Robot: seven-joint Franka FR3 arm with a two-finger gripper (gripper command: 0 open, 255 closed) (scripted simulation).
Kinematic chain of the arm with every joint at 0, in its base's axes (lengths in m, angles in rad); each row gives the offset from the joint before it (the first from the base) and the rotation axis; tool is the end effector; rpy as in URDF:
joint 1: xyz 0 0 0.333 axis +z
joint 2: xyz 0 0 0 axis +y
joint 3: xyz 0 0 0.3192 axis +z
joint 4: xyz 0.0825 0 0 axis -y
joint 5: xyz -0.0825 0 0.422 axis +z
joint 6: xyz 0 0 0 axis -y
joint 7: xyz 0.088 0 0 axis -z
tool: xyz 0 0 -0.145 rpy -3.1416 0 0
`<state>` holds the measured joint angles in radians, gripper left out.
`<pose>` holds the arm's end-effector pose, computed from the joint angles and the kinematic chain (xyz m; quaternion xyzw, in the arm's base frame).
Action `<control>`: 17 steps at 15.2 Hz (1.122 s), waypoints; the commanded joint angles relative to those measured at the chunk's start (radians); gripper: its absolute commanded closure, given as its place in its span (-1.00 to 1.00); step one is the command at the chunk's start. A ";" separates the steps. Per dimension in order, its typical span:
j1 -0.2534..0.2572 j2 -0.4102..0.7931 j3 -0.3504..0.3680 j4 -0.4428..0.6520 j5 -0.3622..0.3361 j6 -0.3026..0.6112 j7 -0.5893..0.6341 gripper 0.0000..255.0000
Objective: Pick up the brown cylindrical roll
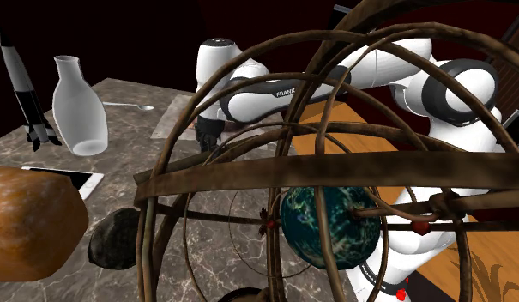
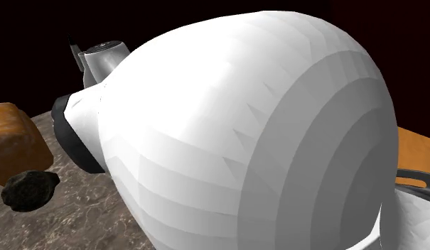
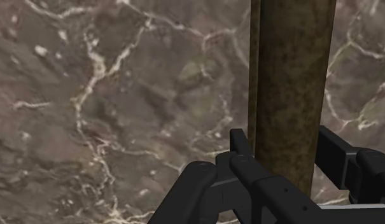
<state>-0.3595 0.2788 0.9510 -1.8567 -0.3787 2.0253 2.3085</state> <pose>0.5630 0.3096 0.3770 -0.7054 0.7064 -0.0584 0.0036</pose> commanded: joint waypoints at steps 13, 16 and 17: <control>-0.016 -0.043 0.021 0.079 0.051 -0.099 -0.043 1.00; -0.017 -0.053 0.025 0.111 0.062 -0.135 -0.054 1.00; -0.017 -0.056 0.027 0.122 0.066 -0.147 -0.057 1.00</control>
<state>-0.3748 0.2291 0.9754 -1.7459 -0.3194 1.8917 2.2567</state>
